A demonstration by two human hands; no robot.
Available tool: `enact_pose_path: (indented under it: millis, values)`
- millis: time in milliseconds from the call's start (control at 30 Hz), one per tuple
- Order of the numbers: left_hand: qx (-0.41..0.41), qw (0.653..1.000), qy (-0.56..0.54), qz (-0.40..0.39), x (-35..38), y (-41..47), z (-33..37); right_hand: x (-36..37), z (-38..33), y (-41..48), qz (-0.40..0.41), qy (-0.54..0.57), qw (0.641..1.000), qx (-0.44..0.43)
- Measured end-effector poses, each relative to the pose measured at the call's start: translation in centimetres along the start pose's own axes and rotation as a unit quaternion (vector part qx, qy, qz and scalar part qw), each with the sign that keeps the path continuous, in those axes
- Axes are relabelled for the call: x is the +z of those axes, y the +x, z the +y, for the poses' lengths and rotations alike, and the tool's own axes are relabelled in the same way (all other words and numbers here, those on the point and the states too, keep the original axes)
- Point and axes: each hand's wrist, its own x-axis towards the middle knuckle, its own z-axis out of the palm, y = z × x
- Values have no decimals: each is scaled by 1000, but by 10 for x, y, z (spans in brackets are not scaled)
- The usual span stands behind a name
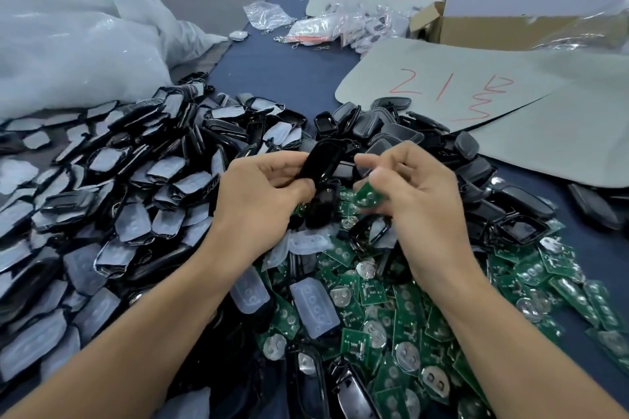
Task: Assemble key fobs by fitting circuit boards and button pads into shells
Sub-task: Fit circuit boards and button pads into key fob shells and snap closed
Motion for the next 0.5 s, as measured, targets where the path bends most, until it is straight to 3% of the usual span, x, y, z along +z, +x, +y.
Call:
enact_pose_path:
  millis: [67,133,333,500]
  values:
    - [-4,1000,-4,3,0,-1,0,2,-2,1,-2,135,990,41]
    - [-13,1000,-12,13,0,-2,0,3,0,5,-7,181,981,63]
    - [-25,999,-41,13,2,-3,1,5,9,10,-24,17,1000,-8]
    - [-22,999,-24,-14,3,-4,0,1,13,12,-22,-42,998,-35]
